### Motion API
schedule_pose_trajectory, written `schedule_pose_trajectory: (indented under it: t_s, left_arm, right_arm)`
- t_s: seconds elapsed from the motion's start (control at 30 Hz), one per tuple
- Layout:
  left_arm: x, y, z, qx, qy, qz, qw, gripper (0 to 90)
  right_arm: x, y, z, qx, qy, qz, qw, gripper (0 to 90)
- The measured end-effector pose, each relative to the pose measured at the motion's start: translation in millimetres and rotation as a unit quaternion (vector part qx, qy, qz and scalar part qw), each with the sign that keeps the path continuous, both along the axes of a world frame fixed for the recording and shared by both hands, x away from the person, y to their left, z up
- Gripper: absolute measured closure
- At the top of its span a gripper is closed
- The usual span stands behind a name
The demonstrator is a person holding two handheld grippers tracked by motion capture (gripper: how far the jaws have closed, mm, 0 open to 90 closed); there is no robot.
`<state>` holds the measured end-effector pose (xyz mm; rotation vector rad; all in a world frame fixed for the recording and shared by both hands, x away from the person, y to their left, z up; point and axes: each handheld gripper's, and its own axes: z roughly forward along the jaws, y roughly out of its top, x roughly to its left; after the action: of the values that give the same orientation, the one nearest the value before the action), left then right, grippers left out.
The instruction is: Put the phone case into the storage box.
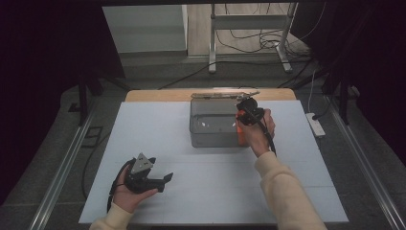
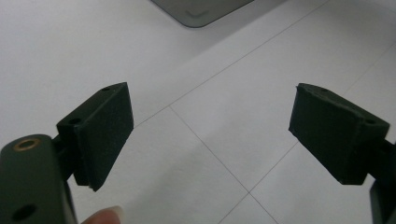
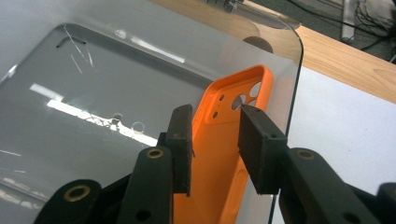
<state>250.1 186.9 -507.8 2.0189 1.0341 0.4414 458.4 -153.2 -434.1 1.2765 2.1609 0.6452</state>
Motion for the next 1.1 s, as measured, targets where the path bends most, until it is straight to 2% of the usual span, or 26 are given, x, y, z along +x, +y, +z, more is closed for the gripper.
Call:
schedule_pose_trajectory:
  t_s: [0.17,0.3,0.63,0.87,1.1]
  left_arm:
    - [0.0,0.1,0.0,0.000,0.000,0.000,1.0000,14.0]
    - [0.1,0.2,-0.2,0.000,0.001,0.000,1.0000,14.0]
    - [0.1,-0.1,-0.3,0.000,0.001,0.001,1.0000,13.9]
    - [0.3,0.3,-0.5,0.000,0.001,0.000,1.0000,13.8]
    - [0.5,0.8,-0.9,-0.001,0.001,0.002,1.0000,13.8]
  right_arm:
    - [-2.1,-3.5,3.1,0.013,0.004,0.008,0.9999,62.9]
    - [-5.3,-8.0,5.5,0.031,0.008,0.024,0.9992,59.1]
    - [-18.9,-16.2,13.5,0.056,0.001,0.053,0.9970,49.1]
    - [-30.9,-19.3,12.9,0.075,0.000,0.072,0.9946,44.1]
    - [-44.0,-22.1,15.7,0.091,-0.014,0.091,0.9916,40.9]
